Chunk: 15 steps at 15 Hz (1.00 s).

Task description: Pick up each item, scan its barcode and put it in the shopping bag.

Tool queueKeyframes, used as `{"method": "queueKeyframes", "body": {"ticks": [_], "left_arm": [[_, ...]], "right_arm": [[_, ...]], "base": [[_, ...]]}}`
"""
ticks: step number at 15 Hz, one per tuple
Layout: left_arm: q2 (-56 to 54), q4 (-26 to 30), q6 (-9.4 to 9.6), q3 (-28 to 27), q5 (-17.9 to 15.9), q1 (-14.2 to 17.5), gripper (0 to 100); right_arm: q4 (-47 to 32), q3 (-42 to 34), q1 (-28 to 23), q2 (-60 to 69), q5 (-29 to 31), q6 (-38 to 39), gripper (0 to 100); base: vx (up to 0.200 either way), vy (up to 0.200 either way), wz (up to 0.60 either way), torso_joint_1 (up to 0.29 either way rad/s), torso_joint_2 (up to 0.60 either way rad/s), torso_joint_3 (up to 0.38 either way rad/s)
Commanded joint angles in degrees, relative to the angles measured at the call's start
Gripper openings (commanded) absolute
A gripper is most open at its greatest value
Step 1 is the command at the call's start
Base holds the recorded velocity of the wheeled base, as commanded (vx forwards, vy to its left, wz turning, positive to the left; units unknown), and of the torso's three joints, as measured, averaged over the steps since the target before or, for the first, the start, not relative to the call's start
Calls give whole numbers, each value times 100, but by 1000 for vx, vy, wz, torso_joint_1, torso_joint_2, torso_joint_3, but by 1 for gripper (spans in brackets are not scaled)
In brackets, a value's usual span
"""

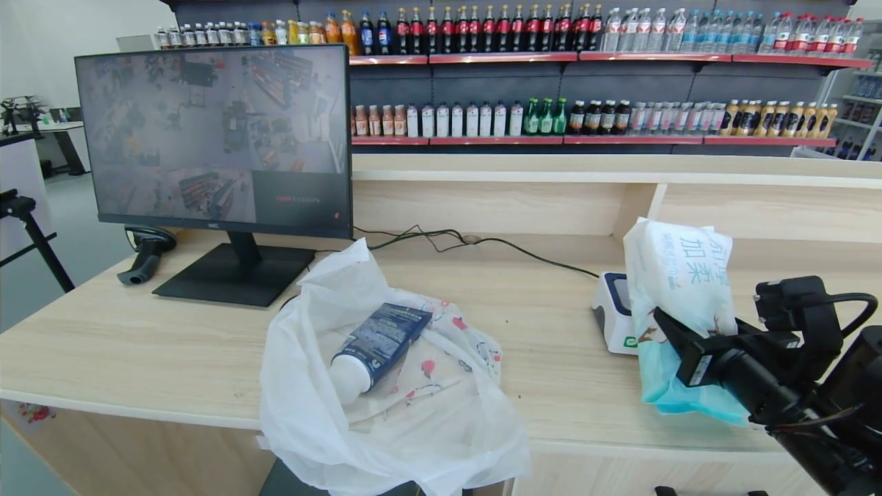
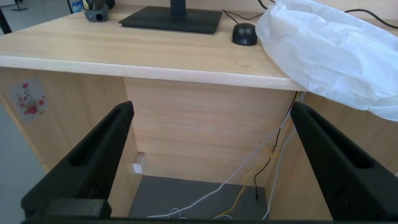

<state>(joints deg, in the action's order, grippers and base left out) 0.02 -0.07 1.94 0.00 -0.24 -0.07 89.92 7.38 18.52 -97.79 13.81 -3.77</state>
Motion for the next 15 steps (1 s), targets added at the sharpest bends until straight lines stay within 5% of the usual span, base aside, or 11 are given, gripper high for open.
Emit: {"method": "queueKeyframes", "body": {"ticks": [1, 13, 15], "left_arm": [[-2, -1, 0, 0, -2, -1, 100], [-2, -1, -9, 0, -2, -1, 100], [-2, -1, -9, 0, -2, -1, 100]], "right_arm": [[8, 1, 3, 6, -1, -1, 0], [8, 458, 240, 366, -19, 60, 0], [8, 660, 337, 568, -441, 34, 0]], "base": [[0, 0, 0, 0, 0, 0], [0, 0, 0, 0, 0, 0], [0, 0, 0, 0, 0, 0]]}}
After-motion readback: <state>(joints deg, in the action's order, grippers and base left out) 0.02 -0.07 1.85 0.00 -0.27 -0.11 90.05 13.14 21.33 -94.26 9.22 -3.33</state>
